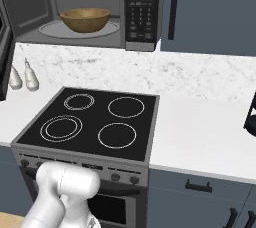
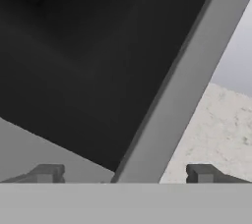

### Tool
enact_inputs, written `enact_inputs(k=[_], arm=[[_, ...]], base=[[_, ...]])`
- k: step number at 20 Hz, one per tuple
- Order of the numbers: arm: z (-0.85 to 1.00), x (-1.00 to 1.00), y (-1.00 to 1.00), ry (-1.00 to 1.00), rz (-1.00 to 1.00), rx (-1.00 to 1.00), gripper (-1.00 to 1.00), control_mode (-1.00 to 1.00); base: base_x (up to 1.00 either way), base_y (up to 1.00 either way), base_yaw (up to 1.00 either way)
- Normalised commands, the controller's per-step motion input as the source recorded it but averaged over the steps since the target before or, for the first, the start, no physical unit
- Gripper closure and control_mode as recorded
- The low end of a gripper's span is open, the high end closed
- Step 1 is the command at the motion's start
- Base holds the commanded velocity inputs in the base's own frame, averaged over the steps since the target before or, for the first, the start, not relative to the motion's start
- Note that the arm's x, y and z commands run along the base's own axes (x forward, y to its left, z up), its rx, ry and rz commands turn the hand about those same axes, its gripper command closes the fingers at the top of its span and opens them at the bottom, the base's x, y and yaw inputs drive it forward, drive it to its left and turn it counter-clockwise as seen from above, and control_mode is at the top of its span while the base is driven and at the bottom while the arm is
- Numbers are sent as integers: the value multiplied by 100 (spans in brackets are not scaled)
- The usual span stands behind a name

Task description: Open the microwave, place the bowl with waffle inside the microwave, then close the microwave door and turn it on.

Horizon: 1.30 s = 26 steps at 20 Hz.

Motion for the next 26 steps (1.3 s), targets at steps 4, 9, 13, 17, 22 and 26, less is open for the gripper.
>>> enact_inputs(k=[4, 9, 13, 17, 22, 26], arm=[[30, 30, -10, -39, 6, 20, -100, -100], [34, 3, -32, -36, 5, 17, -100, -100], [9, 0, -50, -26, 9, 20, -100, -100], [0, 0, -60, -6, 24, 12, -100, -100], [1, 14, -38, 5, 29, 1, -100, -100], [0, 25, -28, 22, 30, -1, -100, -100]], base=[[0, 0, 0], [0, 0, 0], [0, 0, 0], [0, 0, 0], [0, 0, 0], [0, 0, 0]])
